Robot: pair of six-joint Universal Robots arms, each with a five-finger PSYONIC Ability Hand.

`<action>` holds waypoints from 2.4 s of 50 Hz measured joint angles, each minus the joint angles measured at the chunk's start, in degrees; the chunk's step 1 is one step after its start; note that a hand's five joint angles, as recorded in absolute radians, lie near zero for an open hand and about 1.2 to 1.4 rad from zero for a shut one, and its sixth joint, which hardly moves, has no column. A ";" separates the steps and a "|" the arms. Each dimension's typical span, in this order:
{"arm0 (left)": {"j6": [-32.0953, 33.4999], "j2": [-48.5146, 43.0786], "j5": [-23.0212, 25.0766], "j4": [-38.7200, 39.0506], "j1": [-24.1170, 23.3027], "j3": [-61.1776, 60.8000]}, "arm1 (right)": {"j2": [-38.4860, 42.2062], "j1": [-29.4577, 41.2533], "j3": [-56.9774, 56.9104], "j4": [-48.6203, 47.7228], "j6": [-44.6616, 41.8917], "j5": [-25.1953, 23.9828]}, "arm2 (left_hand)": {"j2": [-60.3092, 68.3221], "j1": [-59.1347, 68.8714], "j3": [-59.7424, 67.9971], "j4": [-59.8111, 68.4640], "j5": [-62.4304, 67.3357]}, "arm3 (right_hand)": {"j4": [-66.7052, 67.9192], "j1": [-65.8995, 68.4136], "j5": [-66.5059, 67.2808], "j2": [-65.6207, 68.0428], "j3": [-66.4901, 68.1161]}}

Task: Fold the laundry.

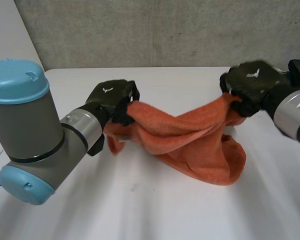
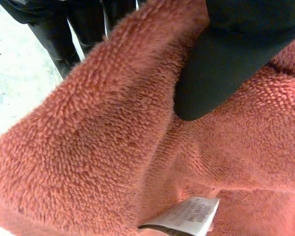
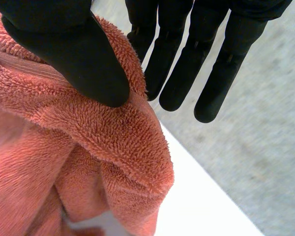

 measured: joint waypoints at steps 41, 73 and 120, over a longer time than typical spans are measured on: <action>10.69 5.89 -3.87 1.20 7.78 -14.23 | 14.45 -2.21 -12.91 1.17 -2.09 4.51 | -41.22 -37.51 -40.46 -41.05 -37.31 | -54.32 -48.03 -52.37 -53.20 -53.89; 10.80 0.03 1.54 20.80 8.92 -29.60 | 39.44 -4.04 -19.95 -12.46 -9.12 -0.89 | -46.44 -43.93 -45.85 -47.09 -43.84 | -0.11 1.22 -1.47 0.22 -0.24; 16.94 15.58 4.56 -17.80 13.13 5.27 | 0.15 -10.31 -16.22 13.96 -15.87 -0.32 | -0.10 -2.81 -0.27 0.27 -0.49 | -0.06 1.22 -1.47 0.22 -0.21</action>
